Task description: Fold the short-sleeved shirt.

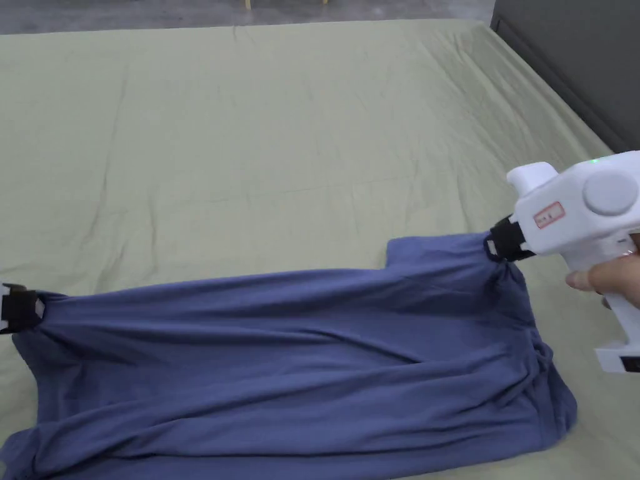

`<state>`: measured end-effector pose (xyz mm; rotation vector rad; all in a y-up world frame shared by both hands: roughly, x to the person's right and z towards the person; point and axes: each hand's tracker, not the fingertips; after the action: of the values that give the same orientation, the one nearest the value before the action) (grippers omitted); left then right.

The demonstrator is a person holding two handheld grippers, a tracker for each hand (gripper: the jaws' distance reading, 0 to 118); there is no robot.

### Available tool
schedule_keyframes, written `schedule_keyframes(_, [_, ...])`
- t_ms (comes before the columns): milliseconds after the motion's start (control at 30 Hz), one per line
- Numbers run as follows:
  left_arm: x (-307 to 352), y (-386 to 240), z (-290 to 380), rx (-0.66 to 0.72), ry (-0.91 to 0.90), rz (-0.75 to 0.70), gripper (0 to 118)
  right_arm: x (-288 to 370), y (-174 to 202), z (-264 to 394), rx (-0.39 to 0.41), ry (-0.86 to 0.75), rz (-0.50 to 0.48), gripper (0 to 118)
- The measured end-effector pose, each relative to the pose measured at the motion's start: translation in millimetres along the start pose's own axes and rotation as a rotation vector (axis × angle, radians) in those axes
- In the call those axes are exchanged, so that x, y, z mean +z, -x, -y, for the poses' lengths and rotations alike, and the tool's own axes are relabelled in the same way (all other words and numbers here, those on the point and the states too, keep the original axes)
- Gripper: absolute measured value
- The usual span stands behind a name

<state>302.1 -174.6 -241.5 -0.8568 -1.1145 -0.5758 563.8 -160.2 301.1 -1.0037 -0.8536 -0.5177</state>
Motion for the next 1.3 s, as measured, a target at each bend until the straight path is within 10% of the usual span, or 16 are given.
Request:
schedule_keyframes(367, [52,2,85,-0.100,0.116,0.058,0,51,32,104,0.062,0.108,-0.017,3])
schedule_keyframes(933, [2,0,119,-0.059,0.270,0.016,2,-19,21,156,-0.073,0.218,0.010,17])
schedule_keyframes(967, [13,1,115,-0.045,0.243,0.000,15,-7,19,154,-0.084,0.206,0.011,40])
schedule_keyframes(1033, [51,10,106,0.052,0.080,0.073,117,30,18,147,-0.151,0.091,-0.008,118])
schedule_keyframes(1233, [107,17,99,0.270,-0.039,0.340,118,102,37,129,-0.292,-0.233,-0.309,116])
schedule_keyframes(1267, [100,15,101,0.246,0.035,0.339,118,101,44,129,-0.308,-0.217,-0.341,103])
schedule_keyframes(1300, [95,12,106,0.220,0.045,0.304,104,95,52,128,-0.306,-0.197,-0.340,59])
